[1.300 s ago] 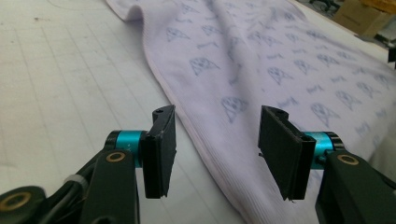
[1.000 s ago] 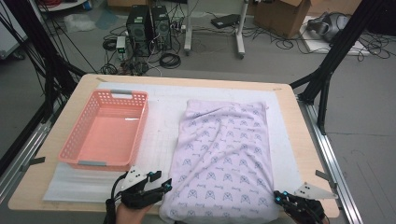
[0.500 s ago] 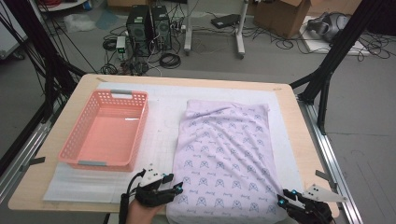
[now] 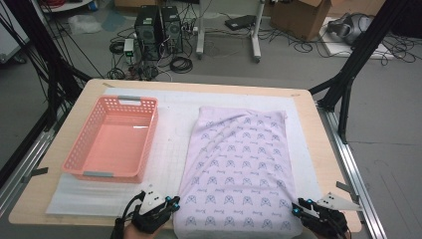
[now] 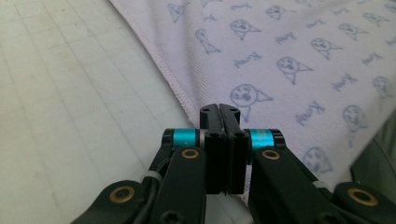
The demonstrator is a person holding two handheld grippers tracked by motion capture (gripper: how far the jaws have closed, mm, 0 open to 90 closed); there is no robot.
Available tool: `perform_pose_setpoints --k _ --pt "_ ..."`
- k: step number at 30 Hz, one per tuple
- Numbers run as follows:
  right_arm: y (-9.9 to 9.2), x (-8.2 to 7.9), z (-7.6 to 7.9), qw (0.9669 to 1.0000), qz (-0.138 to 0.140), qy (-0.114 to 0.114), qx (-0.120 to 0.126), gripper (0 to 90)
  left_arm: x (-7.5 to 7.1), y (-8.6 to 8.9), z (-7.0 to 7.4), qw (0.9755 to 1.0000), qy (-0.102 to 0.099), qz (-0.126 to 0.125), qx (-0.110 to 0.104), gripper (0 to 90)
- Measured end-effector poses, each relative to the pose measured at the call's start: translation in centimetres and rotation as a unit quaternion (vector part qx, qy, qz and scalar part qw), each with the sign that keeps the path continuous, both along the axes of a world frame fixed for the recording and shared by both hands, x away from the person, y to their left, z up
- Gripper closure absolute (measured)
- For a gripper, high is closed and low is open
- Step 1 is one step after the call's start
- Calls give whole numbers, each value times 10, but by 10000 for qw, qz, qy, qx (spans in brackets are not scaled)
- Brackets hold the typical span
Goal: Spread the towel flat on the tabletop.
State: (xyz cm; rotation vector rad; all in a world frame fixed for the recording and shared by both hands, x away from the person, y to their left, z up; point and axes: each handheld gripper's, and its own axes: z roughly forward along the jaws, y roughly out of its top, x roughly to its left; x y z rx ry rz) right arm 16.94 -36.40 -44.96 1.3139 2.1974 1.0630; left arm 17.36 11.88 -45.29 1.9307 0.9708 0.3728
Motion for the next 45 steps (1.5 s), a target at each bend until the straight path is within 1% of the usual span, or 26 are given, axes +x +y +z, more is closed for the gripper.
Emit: perform_pose_setpoints --k 2,4,6,7,8,9,12,13,15,16,17,18,19,20,21,23,25,26,27,28,30,31,34,37,41,45 --pt "2 -1 0 10000 54 -33 -38 720 -6 2 0 10000 24 -61 -5 886" --pt "5 -3 0 9998 221 -13 -24 847 -10 1 -1 10000 17 -82 5 885" --pt "7 -6 1 9994 296 -29 -172 864 -9 1 0 10000 -14 -63 -38 879" --pt "6 -9 2 9994 329 54 -137 867 -9 1 0 10000 -42 0 -68 869" --pt "4 -13 4 9991 385 105 -162 869 -9 1 0 9999 -89 89 -89 823" --pt "1 -18 5 9988 423 134 -215 870 -7 3 1 9997 -94 164 -134 732" --pt "-11 -33 7 9984 406 223 -339 870 -2 6 2 9990 -72 311 -322 616" --pt "-15 -37 6 9982 377 259 -378 869 0 7 2 9986 -63 332 -407 602" --pt "-21 -40 6 9981 429 346 -283 867 6 5 3 9983 -34 330 -485 554" --pt "-22 -40 7 9982 449 312 -232 856 9 3 2 9982 -25 313 -512 553" --pt "-22 -39 8 9985 447 282 -162 837 13 0 2 9983 5 293 -503 542" --pt "-21 -38 9 9987 448 240 -55 788 16 -3 0 9982 56 293 -517 524" --pt "-20 -36 9 9989 431 171 46 702 19 -6 -1 9984 75 265 -503 520" --pt "-19 -34 10 9992 351 119 114 664 23 -10 -3 9985 114 236 -478 517" --pt "-17 -32 11 9994 307 68 138 657 26 -14 -5 9986 151 220 -456 516" --pt "-15 -27 11 9997 210 13 128 644 32 -21 -8 9988 209 161 -401 519" --pt "-13 -25 11 9998 164 -6 144 645 33 -28 -8 9996 66 170 -224 533" --pt "-12 -24 11 9997 163 -15 153 646 32 -31 -7 9997 -105 213 63 570" --pt "-11 -24 10 9998 159 -8 150 646 30 -33 -7 9989 -284 199 312 642" --pt "-11 -23 10 9998 170 -8 141 647 30 -35 -8 9989 -314 186 293 679" --pt "-11 -22 9 9998 167 0 137 646 30 -36 -8 9993 -268 105 230 832" --pt "-11 -22 9 9998 167 5 135 646 30 -35 -7 9995 -222 124 211 870" --pt "-11 -22 9 9998 139 13 170 646 30 -25 -7 9999 -45 150 30 879" --pt "-11 -22 9 9998 108 1 191 648 20 -12 -6 9998 66 193 -48 882" --pt "-11 -18 8 9998 -20 26 197 644 1 3 -3 9998 79 137 80 883" --pt "-10 -8 7 9990 -330 63 283 618 -12 11 -2 9999 49 99 45 881"
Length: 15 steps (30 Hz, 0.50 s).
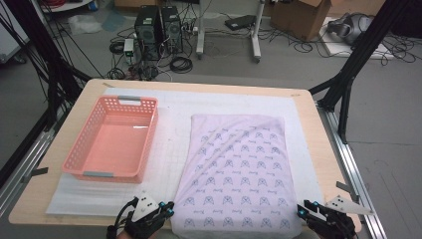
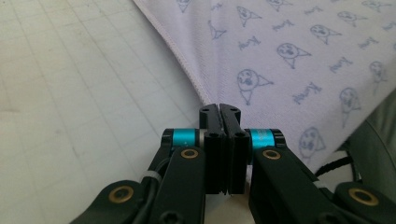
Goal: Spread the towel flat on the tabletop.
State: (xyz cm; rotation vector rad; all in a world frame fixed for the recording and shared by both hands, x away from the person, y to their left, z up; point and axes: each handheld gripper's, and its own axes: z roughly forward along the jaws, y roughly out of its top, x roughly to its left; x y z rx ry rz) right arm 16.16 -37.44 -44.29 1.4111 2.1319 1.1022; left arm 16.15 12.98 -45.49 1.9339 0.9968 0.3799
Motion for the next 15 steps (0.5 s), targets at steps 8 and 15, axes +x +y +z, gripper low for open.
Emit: perform_pose_setpoints --k 8,15 --pt "8 13 -6 9998 106 60 -170 863 6 -5 -2 9993 -18 70 -366 599" --pt "1 -3 1 9971 72 87 -747 889 19 -6 2 9983 -158 140 -543 514"
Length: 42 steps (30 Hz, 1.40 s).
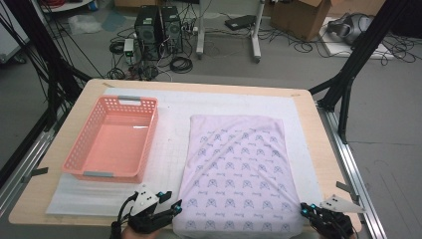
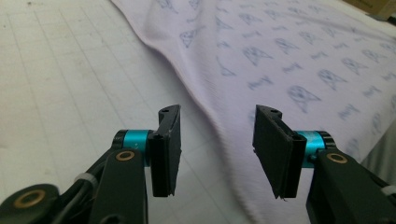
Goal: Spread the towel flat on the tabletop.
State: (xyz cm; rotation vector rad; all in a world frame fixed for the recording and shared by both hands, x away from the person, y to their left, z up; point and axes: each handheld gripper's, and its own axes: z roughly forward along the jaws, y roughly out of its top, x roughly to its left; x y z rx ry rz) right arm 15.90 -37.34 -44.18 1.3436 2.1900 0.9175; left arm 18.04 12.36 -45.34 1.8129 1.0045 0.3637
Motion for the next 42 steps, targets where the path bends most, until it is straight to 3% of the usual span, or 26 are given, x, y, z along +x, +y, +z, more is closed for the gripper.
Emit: perform_pose_setpoints --k 4,7,10,15,17,19,20,21,23,26,28,30,33,37,42 --pt "-14 -5 0 9996 -83 39 258 865 7 -1 1 10000 -7 1 -84 483" --pt "-13 -4 2 9985 -53 -112 526 745 12 -2 1 9999 -3 -39 -154 468" --pt "-11 2 3 9979 -50 -278 585 682 20 -3 1 9998 6 -64 -194 463" --pt "-4 17 -1 9972 -27 -215 713 672 28 -4 5 9997 -18 -39 -260 464" --pt "3 23 -3 9978 24 -177 644 676 31 -4 6 9996 -37 -78 -260 464" --pt "9 27 -7 9992 63 -144 372 711 36 -4 7 9996 -24 -107 -265 464" --pt "10 27 -8 9993 92 -216 301 759 39 -5 7 9996 -24 -124 -272 463" --pt "9 26 -6 9995 141 -165 242 874 42 -5 8 9995 -26 -132 -283 463" --pt "6 23 -2 9996 262 -92 33 887 48 -6 9 9994 -29 -152 -299 461" --pt "1 18 2 9996 245 3 -154 887 58 -8 9 9993 -25 -236 -274 456" --pt "-2 19 2 9995 318 34 4 863 65 -10 9 9993 18 -268 -263 452" --pt "-2 22 4 9993 338 -75 172 722 73 -12 9 9992 63 -294 -258 442" --pt "-5 32 8 9983 238 -286 457 673 87 -15 9 9993 152 -294 -196 443" --pt "-4 44 10 9974 197 -374 584 669 111 -23 6 9993 304 -207 -28 497" --pt "-6 58 9 9967 63 -461 663 668 130 -37 1 9972 565 -97 478 613"
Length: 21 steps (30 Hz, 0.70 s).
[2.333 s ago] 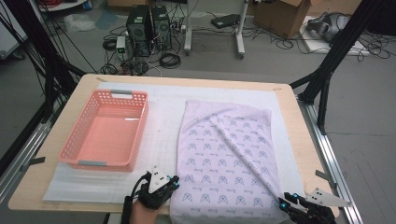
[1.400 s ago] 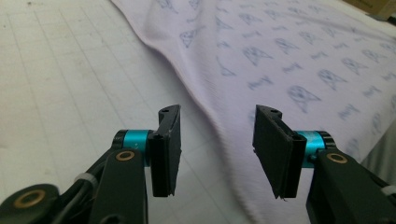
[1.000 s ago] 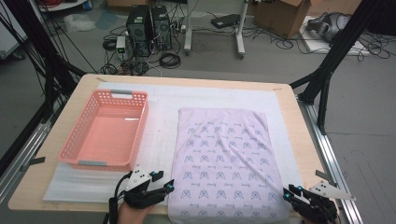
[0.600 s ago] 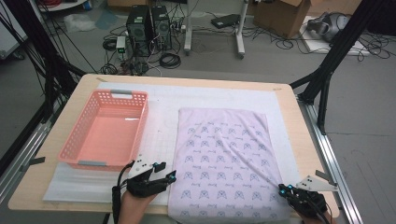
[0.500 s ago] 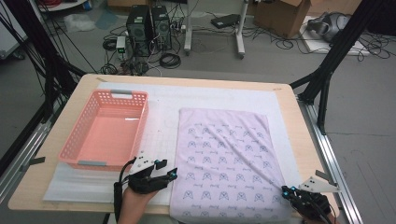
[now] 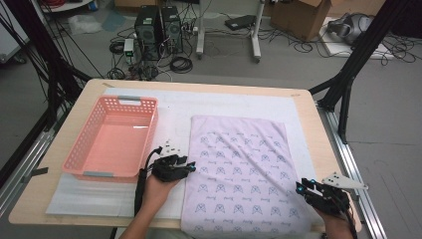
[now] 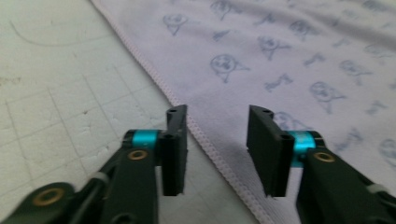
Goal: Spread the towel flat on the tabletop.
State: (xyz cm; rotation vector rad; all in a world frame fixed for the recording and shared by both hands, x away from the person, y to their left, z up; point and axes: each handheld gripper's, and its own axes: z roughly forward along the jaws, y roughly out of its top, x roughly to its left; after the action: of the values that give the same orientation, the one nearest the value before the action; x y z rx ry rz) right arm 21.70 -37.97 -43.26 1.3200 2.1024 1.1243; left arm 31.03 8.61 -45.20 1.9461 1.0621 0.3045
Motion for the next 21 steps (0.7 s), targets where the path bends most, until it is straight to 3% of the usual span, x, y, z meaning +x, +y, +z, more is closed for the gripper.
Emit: perform_pose_setpoints --k 3,5,8,11,14,16,21 --pt "-1 6 -1 10000 -73 14 32 667 0 -5 1 9991 -221 48 358 713" --pt "-1 9 -2 10000 -84 22 47 664 0 -6 1 9992 -201 -13 352 866" --pt "0 11 -2 10000 -81 18 27 662 -1 -3 3 9985 -228 40 504 877" --pt "0 14 -1 9999 -119 5 -3 663 -1 7 2 9991 -171 165 354 877" --pt "-1 22 -1 9998 -194 18 -35 663 -1 9 2 9991 -180 164 356 875" --pt "-3 35 -1 9995 -288 47 -81 635 -1 10 1 9993 -174 213 257 849" --pt "-5 87 -2 9991 -358 212 92 558 -1 17 1 9995 -237 133 -131 513"
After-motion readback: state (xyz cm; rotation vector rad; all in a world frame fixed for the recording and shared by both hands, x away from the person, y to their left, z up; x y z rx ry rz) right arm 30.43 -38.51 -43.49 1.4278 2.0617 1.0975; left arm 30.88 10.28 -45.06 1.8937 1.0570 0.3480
